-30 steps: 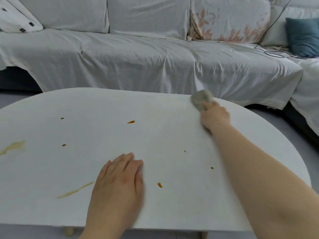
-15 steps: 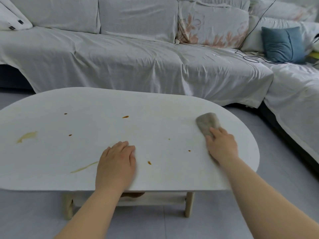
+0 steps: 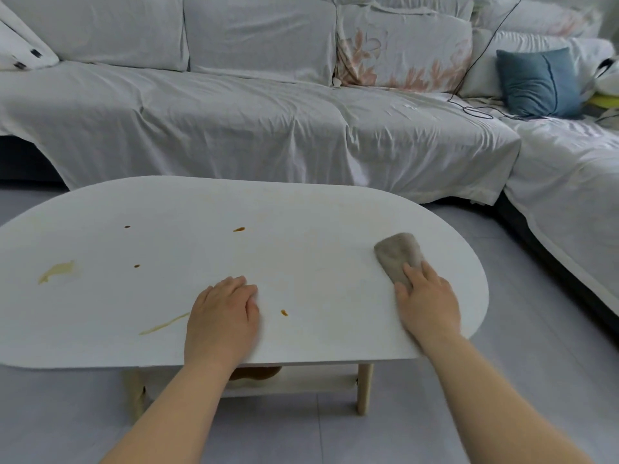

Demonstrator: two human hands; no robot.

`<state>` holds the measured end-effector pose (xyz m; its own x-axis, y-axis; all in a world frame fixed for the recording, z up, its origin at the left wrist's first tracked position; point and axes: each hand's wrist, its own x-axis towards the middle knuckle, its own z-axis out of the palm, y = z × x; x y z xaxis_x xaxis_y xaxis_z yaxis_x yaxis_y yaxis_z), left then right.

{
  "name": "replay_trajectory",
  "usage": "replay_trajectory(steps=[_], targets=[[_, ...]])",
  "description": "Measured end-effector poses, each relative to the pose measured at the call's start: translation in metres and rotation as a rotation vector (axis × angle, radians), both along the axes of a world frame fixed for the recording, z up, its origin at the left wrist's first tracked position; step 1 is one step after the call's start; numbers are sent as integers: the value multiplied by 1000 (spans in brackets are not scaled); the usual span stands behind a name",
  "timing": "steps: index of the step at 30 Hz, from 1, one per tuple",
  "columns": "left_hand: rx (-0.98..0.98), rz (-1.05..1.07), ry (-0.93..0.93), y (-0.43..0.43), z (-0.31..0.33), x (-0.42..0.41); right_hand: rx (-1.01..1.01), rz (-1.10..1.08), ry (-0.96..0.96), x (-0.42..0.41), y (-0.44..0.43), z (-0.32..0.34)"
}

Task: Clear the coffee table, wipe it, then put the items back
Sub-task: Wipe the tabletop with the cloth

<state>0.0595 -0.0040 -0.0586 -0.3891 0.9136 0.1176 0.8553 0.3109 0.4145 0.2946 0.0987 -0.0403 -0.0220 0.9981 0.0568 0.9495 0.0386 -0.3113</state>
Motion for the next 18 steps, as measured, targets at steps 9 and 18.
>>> replay_trajectory(steps=[9,18], targets=[[20,13,-30,-1,3,0,66,430,18,-24,-30,-13],[13,31,-34,0,5,3,102,153,32,-3,-44,-9]])
